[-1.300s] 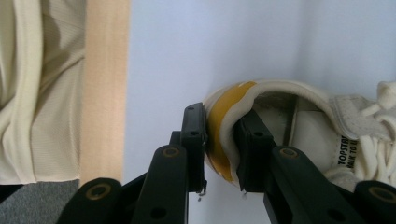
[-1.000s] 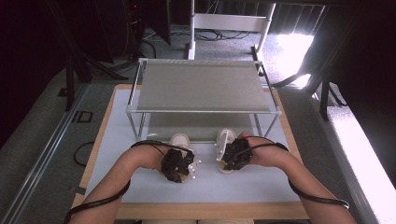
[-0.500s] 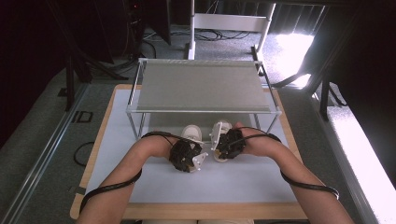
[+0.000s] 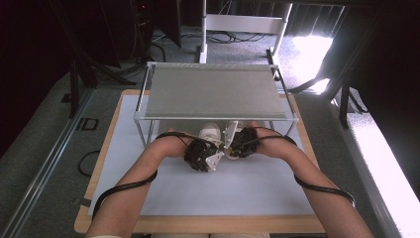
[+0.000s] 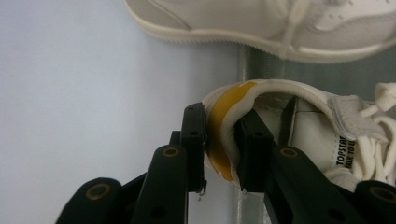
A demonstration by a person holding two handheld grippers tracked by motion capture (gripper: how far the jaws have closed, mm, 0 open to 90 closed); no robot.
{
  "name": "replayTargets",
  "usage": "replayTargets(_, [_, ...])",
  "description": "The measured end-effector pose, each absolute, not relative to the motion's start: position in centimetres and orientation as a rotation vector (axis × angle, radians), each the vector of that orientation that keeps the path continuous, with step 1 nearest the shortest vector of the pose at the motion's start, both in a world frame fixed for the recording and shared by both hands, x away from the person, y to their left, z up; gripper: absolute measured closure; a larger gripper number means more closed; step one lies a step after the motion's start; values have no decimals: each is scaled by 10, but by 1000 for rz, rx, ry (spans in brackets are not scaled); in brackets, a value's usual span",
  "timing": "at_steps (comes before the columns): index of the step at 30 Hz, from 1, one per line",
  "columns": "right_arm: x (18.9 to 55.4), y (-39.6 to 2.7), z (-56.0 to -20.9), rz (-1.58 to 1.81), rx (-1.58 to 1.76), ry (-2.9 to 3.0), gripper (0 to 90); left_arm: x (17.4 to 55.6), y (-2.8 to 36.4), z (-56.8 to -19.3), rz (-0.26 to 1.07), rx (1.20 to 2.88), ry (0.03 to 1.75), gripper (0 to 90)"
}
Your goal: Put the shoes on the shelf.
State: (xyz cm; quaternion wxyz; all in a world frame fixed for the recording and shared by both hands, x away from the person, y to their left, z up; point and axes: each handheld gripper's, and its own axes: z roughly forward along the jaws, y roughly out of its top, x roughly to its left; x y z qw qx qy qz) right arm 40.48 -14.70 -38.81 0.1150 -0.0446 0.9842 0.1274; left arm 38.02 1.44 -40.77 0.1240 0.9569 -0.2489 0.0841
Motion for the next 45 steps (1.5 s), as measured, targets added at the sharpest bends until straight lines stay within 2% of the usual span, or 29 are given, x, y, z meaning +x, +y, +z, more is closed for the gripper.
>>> replayTargets(7, [414, -146, -397, 422, -109, 2831, 720, 395, 11, -418, 290, 2727, -700, 749])
replayTargets(9, [416, -147, -400, 423, -108, 2809, 683, 400, 11, -420, 333, 2718, -690, 707])
replayTargets(11, [416, -148, -401, 422, -97, 2769, 640, 400, 14, -419, 327, 2703, -578, 637])
replayTargets(12, [416, -149, -400, 441, -74, 2761, 622, 403, 11, -416, 339, 2696, -598, 625])
replayTargets(14, [414, -151, -399, 456, -54, 2726, 606, 402, 11, -413, 372, 2697, -450, 558])
replayTargets(20, [401, -161, -386, 558, -4, 2595, 551, 397, 19, -395, 434, 2617, -96, 518])
replayTargets(21, [400, -163, -385, 588, 10, 2591, 551, 394, 21, -394, 456, 2604, -50, 469])
replayTargets(24, [393, -169, -384, 643, 93, 2576, 532, 386, 26, -389, 434, 2561, 86, 464])
replayTargets(41, [352, -181, -403, 852, 398, 2469, 593, 331, 45, -387, 415, 2489, 327, 464])
replayTargets(45, [344, -182, -411, 890, 493, 2432, 651, 319, 45, -393, 418, 2432, 434, 464])
